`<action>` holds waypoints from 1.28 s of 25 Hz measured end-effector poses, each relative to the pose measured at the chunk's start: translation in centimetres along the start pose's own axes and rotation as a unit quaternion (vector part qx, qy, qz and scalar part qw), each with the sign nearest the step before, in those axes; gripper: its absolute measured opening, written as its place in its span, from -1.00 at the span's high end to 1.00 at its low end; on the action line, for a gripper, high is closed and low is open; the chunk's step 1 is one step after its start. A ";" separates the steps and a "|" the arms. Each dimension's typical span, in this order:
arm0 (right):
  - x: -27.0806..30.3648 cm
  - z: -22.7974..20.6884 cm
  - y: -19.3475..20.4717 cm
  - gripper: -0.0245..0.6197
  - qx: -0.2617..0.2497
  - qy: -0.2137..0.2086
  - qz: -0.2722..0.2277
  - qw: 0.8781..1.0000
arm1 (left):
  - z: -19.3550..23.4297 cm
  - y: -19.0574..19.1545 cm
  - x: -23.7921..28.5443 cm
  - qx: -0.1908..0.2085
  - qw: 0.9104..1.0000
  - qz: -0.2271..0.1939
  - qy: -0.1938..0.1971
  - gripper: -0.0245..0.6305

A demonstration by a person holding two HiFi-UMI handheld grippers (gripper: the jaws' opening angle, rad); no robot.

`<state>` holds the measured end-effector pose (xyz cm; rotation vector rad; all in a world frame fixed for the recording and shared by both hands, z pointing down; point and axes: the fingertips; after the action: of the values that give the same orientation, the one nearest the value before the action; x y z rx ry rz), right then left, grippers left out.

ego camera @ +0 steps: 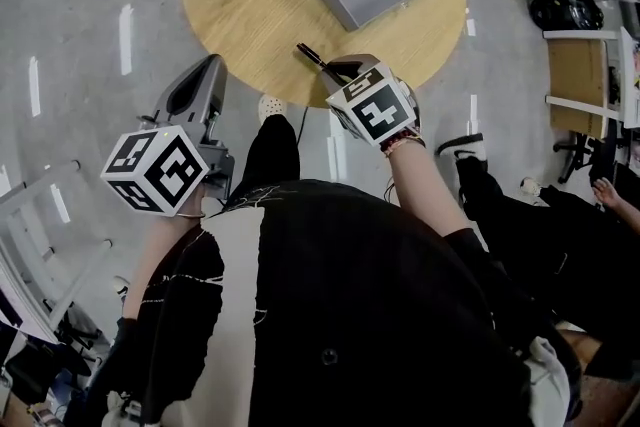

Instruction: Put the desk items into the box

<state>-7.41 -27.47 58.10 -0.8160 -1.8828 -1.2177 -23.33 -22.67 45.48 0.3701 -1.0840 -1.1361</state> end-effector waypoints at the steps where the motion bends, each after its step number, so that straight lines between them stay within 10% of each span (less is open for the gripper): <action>1: -0.4 0.1 -0.3 0.78 0.003 -0.003 -0.006 1.000 | -0.2 -0.3 0.1 0.001 1.000 -0.001 0.003 0.90; 14: -7.4 -2.2 -6.2 0.78 0.028 0.029 -0.106 0.994 | -5.2 -5.1 4.2 0.037 0.997 -0.006 0.074 0.90; 32: -11.5 -7.9 -6.6 0.78 0.085 0.122 -0.124 0.981 | -10.8 -10.0 10.5 0.088 0.980 0.012 0.177 0.90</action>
<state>-4.83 -38.42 47.53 -0.3298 -1.8911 -1.2218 -19.54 -38.90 38.45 0.6704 -0.8723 -0.9125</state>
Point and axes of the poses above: the fingertips, and each gripper's own axes: x forward along the fingers, z to its left, y out of its underside, and after that the axes turned 12 degrees about -y, right-handed
